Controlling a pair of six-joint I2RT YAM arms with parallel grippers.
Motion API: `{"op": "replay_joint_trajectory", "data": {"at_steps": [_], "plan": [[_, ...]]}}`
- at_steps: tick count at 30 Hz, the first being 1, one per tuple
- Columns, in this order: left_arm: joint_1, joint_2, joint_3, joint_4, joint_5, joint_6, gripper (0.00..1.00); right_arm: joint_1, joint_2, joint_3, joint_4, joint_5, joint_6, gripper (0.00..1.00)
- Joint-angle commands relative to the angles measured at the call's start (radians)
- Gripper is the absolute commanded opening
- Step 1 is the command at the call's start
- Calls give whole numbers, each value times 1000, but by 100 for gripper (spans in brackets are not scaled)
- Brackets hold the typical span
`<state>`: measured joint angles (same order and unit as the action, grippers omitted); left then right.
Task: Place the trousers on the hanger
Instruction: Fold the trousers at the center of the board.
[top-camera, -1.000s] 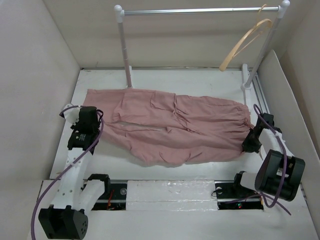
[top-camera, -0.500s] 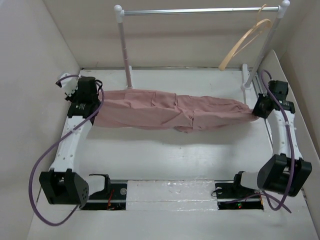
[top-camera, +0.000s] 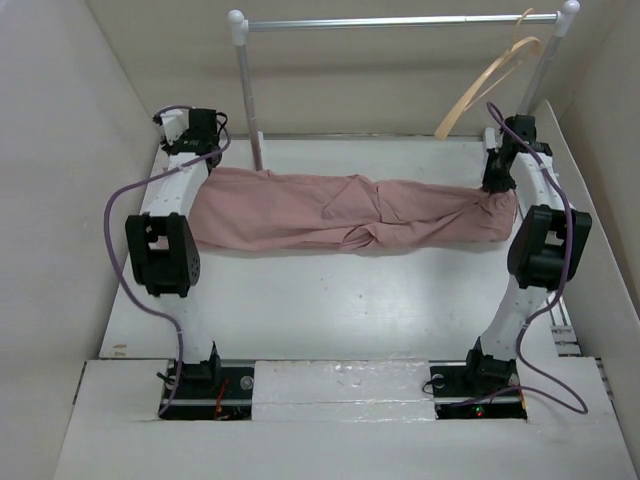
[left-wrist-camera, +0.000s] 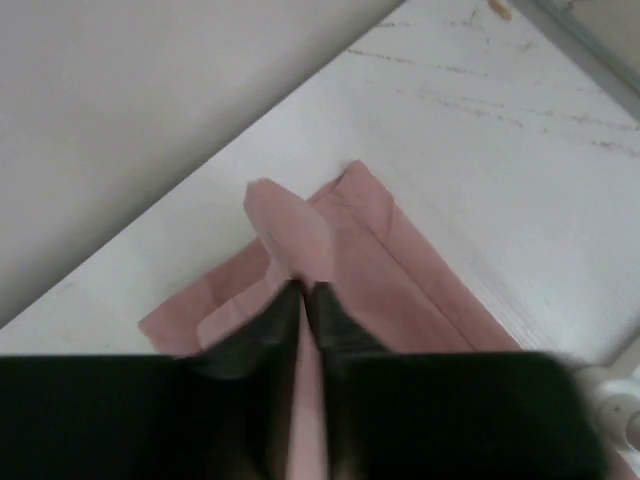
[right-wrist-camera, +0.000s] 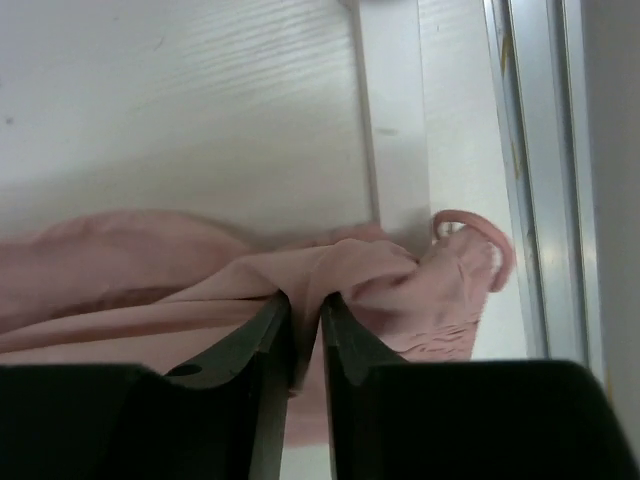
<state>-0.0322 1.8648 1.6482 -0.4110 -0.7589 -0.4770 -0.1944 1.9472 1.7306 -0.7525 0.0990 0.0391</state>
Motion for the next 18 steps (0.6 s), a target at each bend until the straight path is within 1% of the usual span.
{"op": "replay_joint_trajectory", "data": {"at_steps": [1,2,3,4,5,6,7,8,9,10,11,12,13,14,15,16,17,18], "plan": [[54,144,198,-109,22,28,17,-8,54,113,16,42,-15,25],[54,174,235,-109,55,49,32,-8,83,128,16,30,-13,32],[66,201,311,-117,108,78,49,-8,90,142,19,13,-10,40],[66,230,338,-138,113,78,76,-8,93,141,36,-20,-2,55],[66,235,358,-141,121,83,88,-8,87,135,44,-37,-1,62],[66,235,380,-147,157,90,97,-8,64,118,47,-48,2,73],[66,222,384,-156,161,89,99,1,43,101,60,-54,2,88],[66,206,380,-169,156,75,99,1,12,74,77,-76,7,92],[75,185,349,-182,168,60,99,27,-61,40,99,-91,8,94],[75,124,316,-210,184,16,97,38,-100,-33,132,-122,21,94],[101,82,264,-207,197,-4,94,50,-144,-80,152,-139,27,94],[116,23,99,-145,252,-17,92,76,-239,-129,175,-151,36,92],[138,-101,0,-105,300,-28,85,90,-290,-257,241,-188,63,73],[196,-165,-96,-62,407,-63,80,104,-341,-331,284,-212,79,52],[228,-221,-281,2,452,-86,77,121,-393,-404,324,-234,96,29],[262,-319,-359,26,498,-107,76,151,-481,-475,393,-260,132,0],[297,-352,-429,58,594,-133,76,167,-520,-606,424,-310,151,0],[369,-383,-546,105,634,-140,76,185,-551,-665,453,-341,165,0]]}}
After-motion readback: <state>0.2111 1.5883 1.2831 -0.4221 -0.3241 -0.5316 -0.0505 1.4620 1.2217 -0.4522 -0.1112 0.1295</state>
